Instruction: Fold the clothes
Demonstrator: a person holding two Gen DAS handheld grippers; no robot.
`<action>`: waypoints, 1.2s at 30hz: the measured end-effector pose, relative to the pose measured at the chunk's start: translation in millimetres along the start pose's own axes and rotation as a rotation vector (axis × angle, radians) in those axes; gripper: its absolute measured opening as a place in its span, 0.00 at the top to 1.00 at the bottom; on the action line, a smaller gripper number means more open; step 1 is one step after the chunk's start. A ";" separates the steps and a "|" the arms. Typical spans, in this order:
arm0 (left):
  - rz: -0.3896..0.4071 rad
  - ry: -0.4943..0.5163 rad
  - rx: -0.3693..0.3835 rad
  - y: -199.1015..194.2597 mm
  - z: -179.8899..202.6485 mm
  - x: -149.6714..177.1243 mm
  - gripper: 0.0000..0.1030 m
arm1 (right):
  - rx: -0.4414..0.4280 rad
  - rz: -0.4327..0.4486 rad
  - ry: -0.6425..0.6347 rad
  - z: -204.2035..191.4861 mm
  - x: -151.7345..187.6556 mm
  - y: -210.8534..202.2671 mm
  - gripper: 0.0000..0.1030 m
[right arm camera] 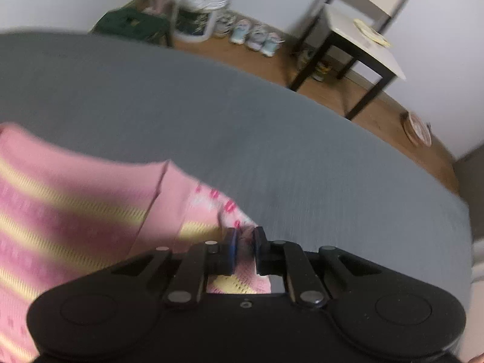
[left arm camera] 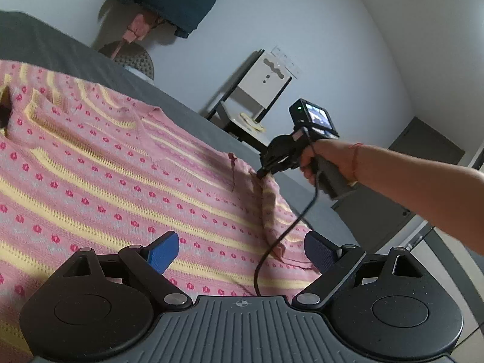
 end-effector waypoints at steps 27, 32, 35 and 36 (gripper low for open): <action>0.036 -0.024 0.012 -9.4 7.7 -7.0 0.12 | -0.194 0.509 -0.313 -22.7 227.9 -114.4 0.56; 0.039 -0.021 0.004 -9.3 6.3 -7.6 0.12 | -0.280 0.541 -0.037 -13.6 206.3 -99.2 0.97; 0.032 -0.016 0.006 -7.0 6.1 -6.5 0.12 | -0.354 0.613 0.144 -11.2 186.0 -114.9 0.97; 0.029 -0.012 0.003 -6.1 5.9 -6.0 0.12 | -0.382 0.632 0.185 -15.0 178.8 -119.5 0.97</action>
Point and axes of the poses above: each gripper's, at about its wrist camera, not at the fingertips, and y roughly the way its jaws point, z to its right, x to its underside, the point moved 10 cm from there along y, roughly the way its jaws point, and after that the axes turned 2 degrees about -z, right-handed, at the moved point
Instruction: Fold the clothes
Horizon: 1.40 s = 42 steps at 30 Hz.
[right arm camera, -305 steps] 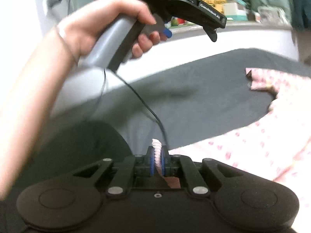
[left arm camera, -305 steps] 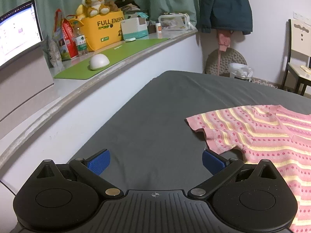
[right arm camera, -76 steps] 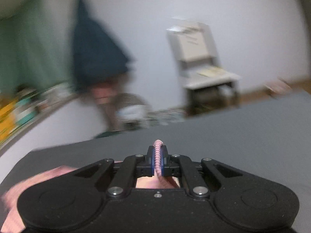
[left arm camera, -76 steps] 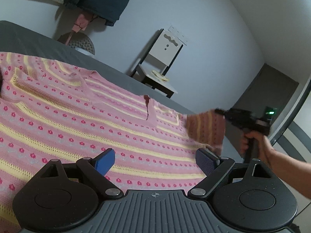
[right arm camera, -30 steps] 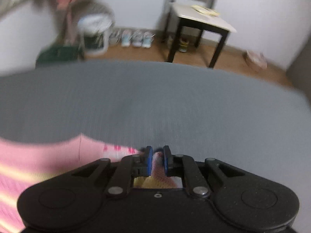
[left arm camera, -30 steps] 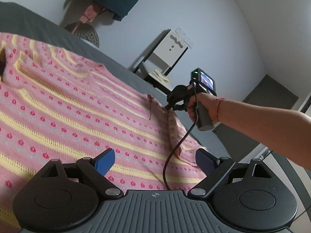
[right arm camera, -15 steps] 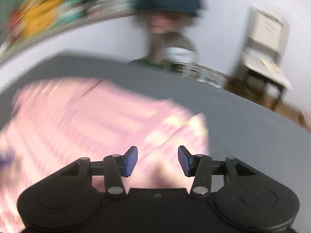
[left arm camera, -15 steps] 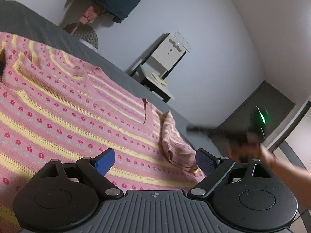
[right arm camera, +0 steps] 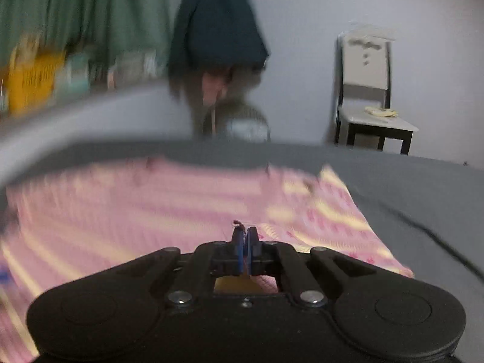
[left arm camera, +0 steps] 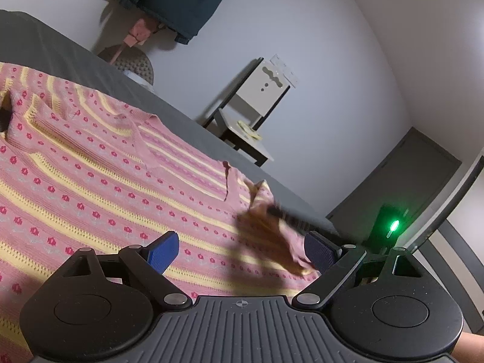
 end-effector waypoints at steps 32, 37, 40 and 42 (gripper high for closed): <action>-0.069 0.052 -0.054 12.5 -6.3 17.3 0.12 | -0.017 0.002 1.001 182.4 55.3 -40.8 0.45; -0.062 0.042 -0.046 11.0 -6.4 16.5 0.12 | 0.042 0.036 1.001 207.3 69.3 -56.3 0.50; -0.046 0.023 -0.039 7.9 -6.4 13.2 0.12 | 0.024 0.048 0.939 196.6 58.2 -68.0 0.49; -0.031 0.008 -0.042 5.2 -8.0 10.1 0.12 | -0.018 0.061 0.840 179.1 42.0 -67.1 0.46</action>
Point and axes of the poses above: each gripper's, at about its wrist camera, not at the fingertips, and y roughly the way its jaws point, z to its right, x to its underside, the point moved 10 cm from there along y, roughly the way its jaws point, and after that the axes turned 2 degrees about -z, right-handed, at the moved point
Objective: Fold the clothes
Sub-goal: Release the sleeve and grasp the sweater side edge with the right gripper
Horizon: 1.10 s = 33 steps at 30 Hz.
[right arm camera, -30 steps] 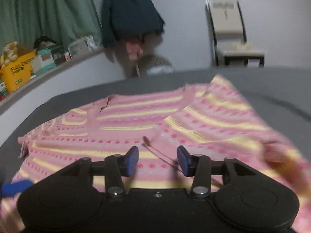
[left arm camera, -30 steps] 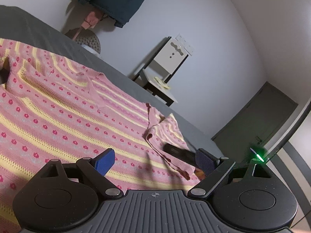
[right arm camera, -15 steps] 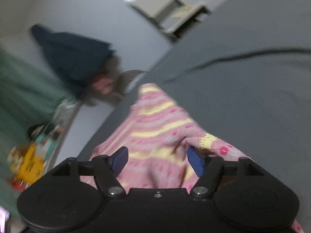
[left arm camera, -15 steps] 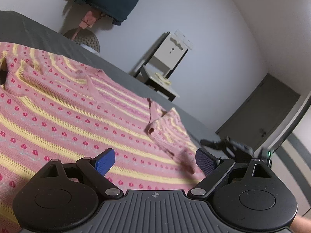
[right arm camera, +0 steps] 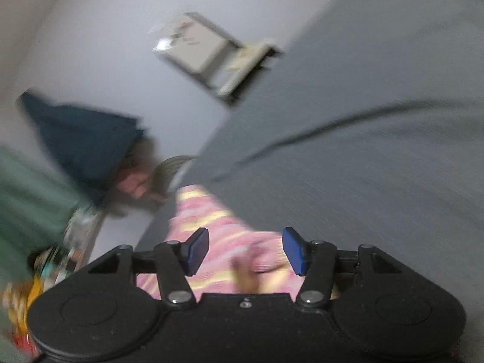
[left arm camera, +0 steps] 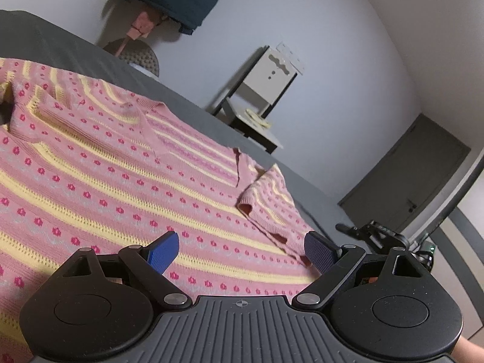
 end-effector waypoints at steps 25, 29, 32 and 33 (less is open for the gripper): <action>0.428 -0.398 -0.454 -152.3 -145.1 -101.4 0.12 | -0.241 -0.155 -1.060 -264.6 202.6 78.7 0.33; 0.497 -0.558 -0.510 -191.9 -187.3 -93.7 0.12 | -0.348 -0.238 -1.188 -342.2 287.0 106.8 0.34; 0.538 -0.692 -0.565 -208.0 -216.7 -77.8 0.12 | -0.377 -0.318 -1.194 -389.5 336.4 130.2 0.36; 0.551 -0.729 -0.563 -210.9 -223.9 -74.4 0.12 | -0.370 -0.348 -1.187 -401.7 350.0 138.7 0.40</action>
Point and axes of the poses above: each gripper's, at about its wrist camera, not at the fingertips, and y roughly the way its jaws point, z to its right, x to its underside, the point moved 10 cm from there along y, roughly the way its jaws point, and after that the axes turned 2 degrees about -z, right-handed, at the moved point
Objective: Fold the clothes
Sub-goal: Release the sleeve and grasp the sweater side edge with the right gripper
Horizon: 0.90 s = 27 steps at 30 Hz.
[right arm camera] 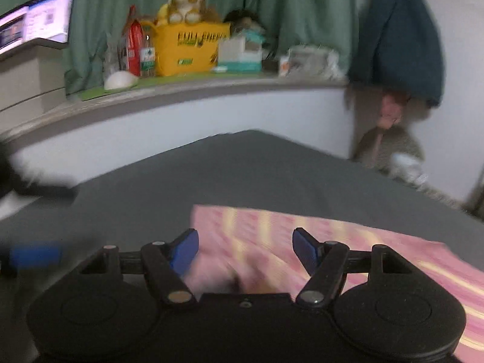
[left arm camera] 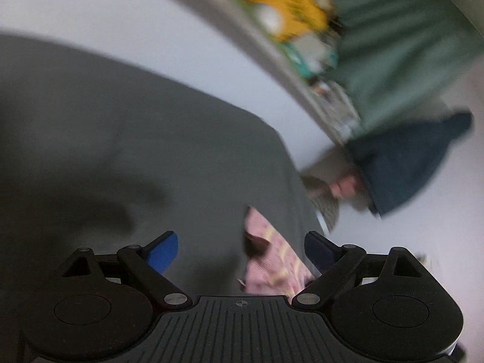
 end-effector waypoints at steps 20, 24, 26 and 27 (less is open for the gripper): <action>0.005 -0.072 0.007 25.7 -15.0 -2.3 0.12 | 0.039 -0.164 0.330 7.0 -7.2 81.6 0.95; -0.001 -0.036 0.034 20.3 -4.8 3.9 0.12 | -0.042 0.132 0.654 71.4 -0.7 -16.6 0.95; -0.023 -0.001 0.058 21.4 6.8 9.2 0.12 | -0.017 0.224 0.778 107.4 25.6 -61.9 0.95; -0.035 0.017 0.071 22.0 12.7 12.1 0.12 | 0.006 0.250 0.836 125.0 44.4 -81.3 0.95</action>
Point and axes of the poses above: each gripper's, at about its wrist camera, not at the fingertips, and y roughly the way its jaws point, z to its right, x to its underside, the point moved 10 cm from there along y, roughly the way its jaws point, and after that the axes turned 2 degrees about -z, right-handed, at the moved point
